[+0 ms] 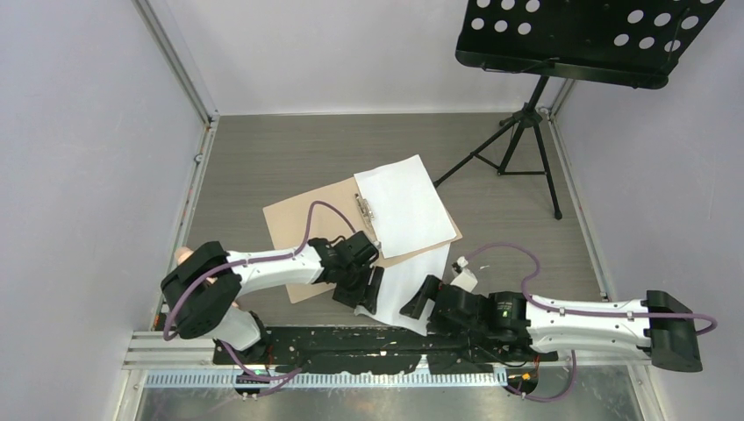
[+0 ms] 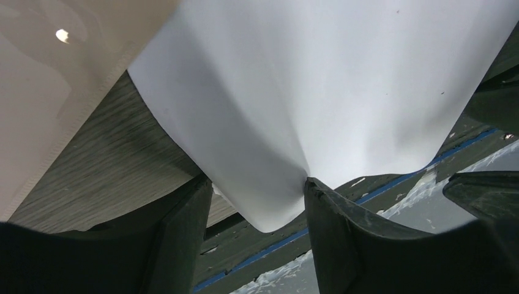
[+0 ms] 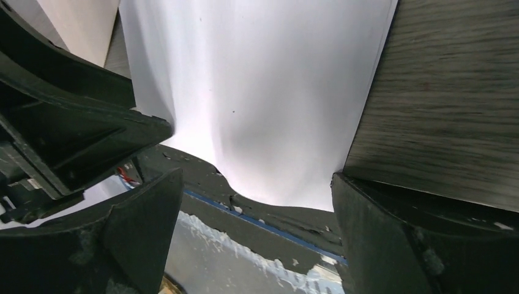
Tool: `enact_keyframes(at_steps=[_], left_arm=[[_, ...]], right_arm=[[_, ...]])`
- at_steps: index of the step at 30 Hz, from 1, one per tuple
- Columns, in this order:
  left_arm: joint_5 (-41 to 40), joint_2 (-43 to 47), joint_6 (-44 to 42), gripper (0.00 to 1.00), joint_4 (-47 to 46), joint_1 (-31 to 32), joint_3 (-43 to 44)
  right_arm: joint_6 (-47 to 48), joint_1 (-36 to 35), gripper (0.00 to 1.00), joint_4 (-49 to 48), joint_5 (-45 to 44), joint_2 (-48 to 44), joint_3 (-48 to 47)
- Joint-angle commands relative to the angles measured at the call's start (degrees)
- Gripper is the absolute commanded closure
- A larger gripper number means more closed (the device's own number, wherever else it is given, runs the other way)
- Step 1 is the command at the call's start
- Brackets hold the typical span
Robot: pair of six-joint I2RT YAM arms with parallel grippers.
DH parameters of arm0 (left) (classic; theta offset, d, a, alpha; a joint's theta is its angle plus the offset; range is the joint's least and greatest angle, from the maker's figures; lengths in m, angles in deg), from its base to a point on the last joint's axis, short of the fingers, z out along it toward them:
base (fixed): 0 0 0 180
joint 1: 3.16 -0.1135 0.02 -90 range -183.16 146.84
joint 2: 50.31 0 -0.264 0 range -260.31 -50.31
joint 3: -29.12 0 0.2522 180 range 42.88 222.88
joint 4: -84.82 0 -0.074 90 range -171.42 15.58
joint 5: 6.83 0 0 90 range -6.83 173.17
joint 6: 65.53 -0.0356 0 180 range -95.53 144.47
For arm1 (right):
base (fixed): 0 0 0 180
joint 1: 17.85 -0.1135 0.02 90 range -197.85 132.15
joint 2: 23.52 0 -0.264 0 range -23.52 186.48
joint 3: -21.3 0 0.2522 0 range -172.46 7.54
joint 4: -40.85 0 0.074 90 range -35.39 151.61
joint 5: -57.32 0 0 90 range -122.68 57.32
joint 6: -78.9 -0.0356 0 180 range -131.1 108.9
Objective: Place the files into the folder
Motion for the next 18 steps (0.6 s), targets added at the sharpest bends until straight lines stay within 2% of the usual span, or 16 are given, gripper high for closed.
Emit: enact_keyframes(at_steps=[1, 5, 10, 15, 18], left_arm=[[-0.8, -4.2, 1.4, 0.42, -3.2, 1.5, -3.7], [0.2, -3.9, 2.0, 0.48, -3.5, 1.6, -3.6], [1.3, 0.0, 4.0, 0.54, -2.8, 1.6, -3.3], [1.0, 4.5, 5.4, 0.7, 0.0, 1.7, -1.8], [2.0, 7.0, 5.6, 0.87, 2.0, 1.6, -0.5]], right_arm=[[-3.6, -0.5, 0.02, -2.7, -3.7, 0.2, 4.0], [-4.6, -0.5, 0.02, -8.1, -5.9, -3.4, 7.5], [-3.7, -0.5, 0.02, -7.3, -9.1, -9.1, 8.7], [-3.1, -0.5, 0.02, 0.6, -11.5, -11.9, 6.2], [-4.3, -0.3, 0.01, 4.0, -11.9, -12.6, 5.7]])
